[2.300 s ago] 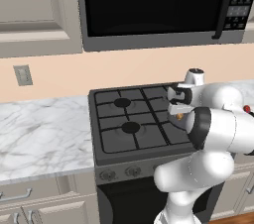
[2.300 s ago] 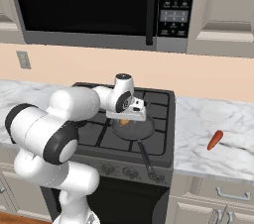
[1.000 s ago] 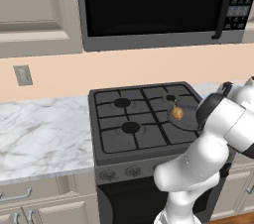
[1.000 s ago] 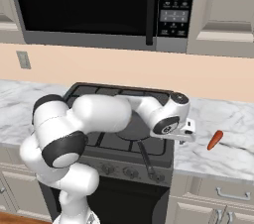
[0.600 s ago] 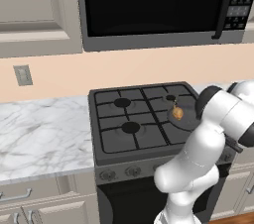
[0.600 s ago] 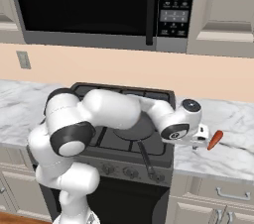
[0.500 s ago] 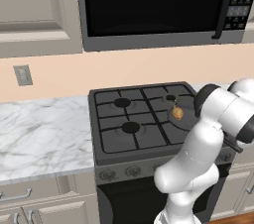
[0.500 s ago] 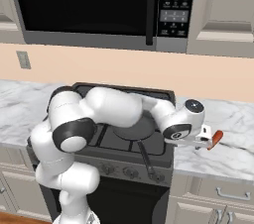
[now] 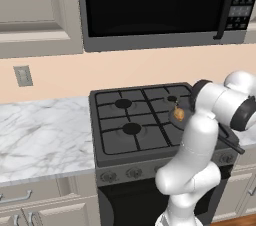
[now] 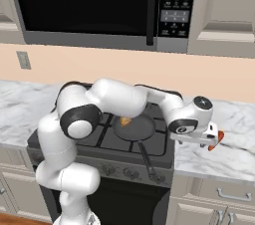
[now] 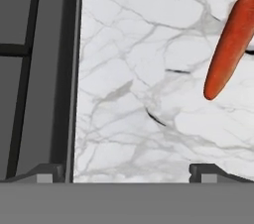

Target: Put the onion and carrot in the pan. Then turn on the front right burner and set the heat to medium.

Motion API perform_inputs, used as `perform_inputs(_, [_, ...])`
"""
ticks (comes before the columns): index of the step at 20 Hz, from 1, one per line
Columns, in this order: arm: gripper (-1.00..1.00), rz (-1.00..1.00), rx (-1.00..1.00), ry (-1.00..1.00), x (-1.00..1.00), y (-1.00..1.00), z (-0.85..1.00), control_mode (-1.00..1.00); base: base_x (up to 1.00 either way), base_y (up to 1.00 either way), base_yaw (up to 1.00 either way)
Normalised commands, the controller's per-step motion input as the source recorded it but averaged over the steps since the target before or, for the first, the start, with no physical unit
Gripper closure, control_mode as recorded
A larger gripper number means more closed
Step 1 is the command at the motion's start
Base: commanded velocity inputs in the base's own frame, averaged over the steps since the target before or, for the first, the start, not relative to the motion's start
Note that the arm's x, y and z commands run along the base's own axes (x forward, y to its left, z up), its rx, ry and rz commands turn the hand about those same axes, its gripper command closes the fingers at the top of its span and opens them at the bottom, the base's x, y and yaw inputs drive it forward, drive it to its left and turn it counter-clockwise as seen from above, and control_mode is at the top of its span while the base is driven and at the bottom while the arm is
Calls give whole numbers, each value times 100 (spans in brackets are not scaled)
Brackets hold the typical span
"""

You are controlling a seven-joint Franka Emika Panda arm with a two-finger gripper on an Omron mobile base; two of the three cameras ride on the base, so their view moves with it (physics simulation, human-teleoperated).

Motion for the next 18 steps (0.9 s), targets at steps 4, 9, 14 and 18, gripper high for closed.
perform_inputs(4, [-100,0,0,0,34,0,0,-100,0,0,0])
perform_inputs(9, [-100,0,0,0,17,-12,0,-100,0,0,0])
perform_inputs(14, [-100,0,0,0,21,-19,0,-100,0,0,0])
perform_inputs(18, [-100,0,0,0,28,-32,0,-100,0,0,0])
